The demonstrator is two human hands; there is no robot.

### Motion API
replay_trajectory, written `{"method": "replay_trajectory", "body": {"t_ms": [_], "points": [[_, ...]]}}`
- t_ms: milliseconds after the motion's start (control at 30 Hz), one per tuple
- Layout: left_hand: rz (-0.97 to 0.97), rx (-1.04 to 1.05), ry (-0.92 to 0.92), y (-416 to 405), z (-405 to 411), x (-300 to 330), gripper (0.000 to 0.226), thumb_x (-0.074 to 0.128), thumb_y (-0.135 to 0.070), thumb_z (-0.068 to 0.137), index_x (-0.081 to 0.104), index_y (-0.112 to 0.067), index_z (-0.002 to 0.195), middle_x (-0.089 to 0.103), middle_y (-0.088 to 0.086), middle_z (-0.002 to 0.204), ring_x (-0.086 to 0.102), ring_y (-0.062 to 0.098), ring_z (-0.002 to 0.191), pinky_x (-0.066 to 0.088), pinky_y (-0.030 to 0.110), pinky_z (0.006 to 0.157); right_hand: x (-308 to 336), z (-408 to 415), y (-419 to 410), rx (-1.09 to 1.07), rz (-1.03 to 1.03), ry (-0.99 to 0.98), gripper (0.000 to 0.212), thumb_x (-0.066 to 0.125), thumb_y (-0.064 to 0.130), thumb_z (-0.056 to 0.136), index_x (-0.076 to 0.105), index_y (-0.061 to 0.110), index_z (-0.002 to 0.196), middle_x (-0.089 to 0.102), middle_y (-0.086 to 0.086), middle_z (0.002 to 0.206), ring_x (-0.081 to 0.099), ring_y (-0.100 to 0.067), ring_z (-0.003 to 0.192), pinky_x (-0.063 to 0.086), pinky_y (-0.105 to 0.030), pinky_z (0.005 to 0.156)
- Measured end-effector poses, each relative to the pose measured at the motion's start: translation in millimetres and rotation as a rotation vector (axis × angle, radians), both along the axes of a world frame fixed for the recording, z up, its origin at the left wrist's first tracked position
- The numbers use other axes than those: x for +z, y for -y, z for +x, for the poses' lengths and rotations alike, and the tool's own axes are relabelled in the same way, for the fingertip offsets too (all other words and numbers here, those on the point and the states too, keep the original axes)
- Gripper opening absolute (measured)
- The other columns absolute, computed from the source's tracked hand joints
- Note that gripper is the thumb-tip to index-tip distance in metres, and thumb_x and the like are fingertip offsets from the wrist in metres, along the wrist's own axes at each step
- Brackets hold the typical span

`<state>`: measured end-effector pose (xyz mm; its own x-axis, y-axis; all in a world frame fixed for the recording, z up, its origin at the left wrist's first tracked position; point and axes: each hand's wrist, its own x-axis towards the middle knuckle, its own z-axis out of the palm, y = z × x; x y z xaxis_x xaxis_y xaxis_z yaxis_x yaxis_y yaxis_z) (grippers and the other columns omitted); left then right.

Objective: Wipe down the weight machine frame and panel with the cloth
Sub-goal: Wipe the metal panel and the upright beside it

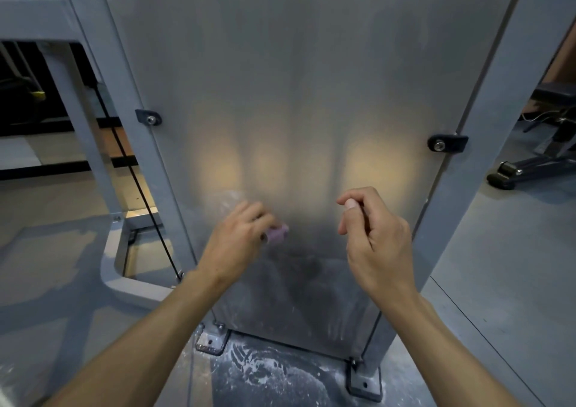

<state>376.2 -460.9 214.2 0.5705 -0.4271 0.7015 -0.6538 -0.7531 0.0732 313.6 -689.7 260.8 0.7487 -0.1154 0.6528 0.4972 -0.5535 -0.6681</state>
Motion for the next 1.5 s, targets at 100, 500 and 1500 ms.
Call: {"method": "replay_trajectory", "body": {"t_ms": [100,500,1500], "points": [[0.107,-0.011,-0.12,-7,-2,-24,0.012,0.059,-0.025,0.096,0.068,-0.022,0.088,0.059,-0.002,0.091,0.054,0.023,0.083,0.053,0.045,0.059,2,2,-6,0.019,0.018,0.001,0.018,0.044,0.025,0.103,0.061,0.023,0.098,0.06,0.005,0.065,0.054,-0.014,0.054,0.041,-0.031,0.053],[-0.024,0.097,0.063,-16,3,26,0.005,0.075,-0.013,0.09,0.073,-0.016,0.086,0.057,0.003,0.081,0.049,0.023,0.075,0.043,0.039,0.059,4,4,-22,0.035,0.044,0.014,0.018,0.045,0.027,0.103,0.062,0.024,0.098,0.062,0.008,0.065,0.054,-0.013,0.054,0.044,-0.033,0.054],[-0.161,0.216,-0.434,-96,-36,78,0.021,0.074,-0.016,0.093,0.076,-0.033,0.105,0.065,-0.031,0.065,0.061,-0.011,0.06,0.045,0.008,0.055,-4,16,-80,0.109,0.016,-0.005,0.017,0.046,0.029,0.1,0.061,0.026,0.094,0.062,0.005,0.062,0.056,-0.014,0.055,0.047,-0.039,0.058]]}}
